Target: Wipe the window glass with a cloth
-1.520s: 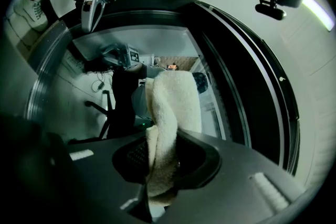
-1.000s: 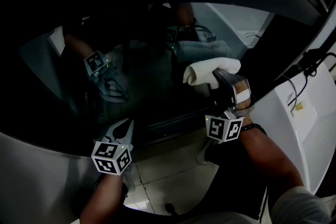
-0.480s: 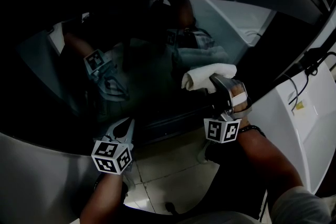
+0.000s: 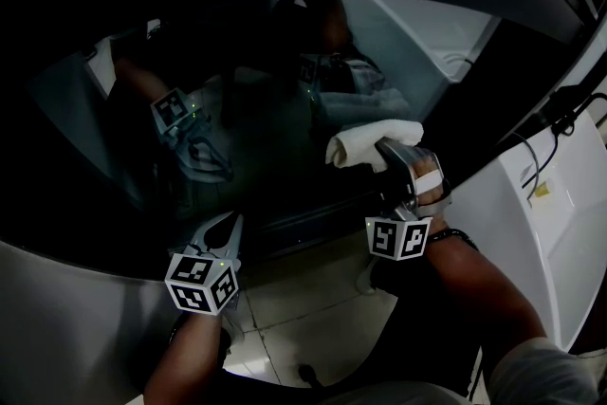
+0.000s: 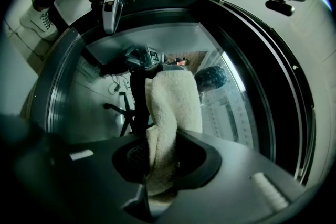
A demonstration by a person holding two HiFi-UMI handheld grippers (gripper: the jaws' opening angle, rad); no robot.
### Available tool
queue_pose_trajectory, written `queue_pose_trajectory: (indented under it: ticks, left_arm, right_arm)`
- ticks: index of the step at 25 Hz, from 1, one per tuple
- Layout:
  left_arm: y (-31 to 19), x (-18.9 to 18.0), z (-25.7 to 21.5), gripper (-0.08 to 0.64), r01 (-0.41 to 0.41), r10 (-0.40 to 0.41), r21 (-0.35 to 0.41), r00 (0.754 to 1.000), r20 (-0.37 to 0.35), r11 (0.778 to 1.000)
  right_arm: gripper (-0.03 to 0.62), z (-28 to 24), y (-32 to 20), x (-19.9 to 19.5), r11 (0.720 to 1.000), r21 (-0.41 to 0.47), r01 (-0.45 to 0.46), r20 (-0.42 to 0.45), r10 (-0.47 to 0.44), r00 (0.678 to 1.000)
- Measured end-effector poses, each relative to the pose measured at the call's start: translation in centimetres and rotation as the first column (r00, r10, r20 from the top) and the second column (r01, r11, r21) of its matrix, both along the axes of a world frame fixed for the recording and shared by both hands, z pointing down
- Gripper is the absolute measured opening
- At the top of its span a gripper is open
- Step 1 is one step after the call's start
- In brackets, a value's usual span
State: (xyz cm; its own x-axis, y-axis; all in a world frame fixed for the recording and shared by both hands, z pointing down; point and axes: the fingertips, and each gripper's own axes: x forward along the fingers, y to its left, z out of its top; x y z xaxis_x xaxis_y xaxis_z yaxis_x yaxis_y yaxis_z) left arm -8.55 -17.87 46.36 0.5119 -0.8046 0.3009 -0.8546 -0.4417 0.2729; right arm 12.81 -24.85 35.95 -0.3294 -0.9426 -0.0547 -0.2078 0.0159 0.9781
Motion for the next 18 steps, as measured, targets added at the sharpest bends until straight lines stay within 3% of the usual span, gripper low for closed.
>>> queue_pose_trajectory:
  ticks: [18]
  left_arm:
    - [0.1, 0.0, 0.2, 0.017, -0.002, 0.002, -0.002, 1.0, 0.001, 1.0]
  right_arm:
    - [0.078, 2.6, 0.2, -0.2, 0.998, -0.063, -0.017, -0.022, 0.016, 1.0]
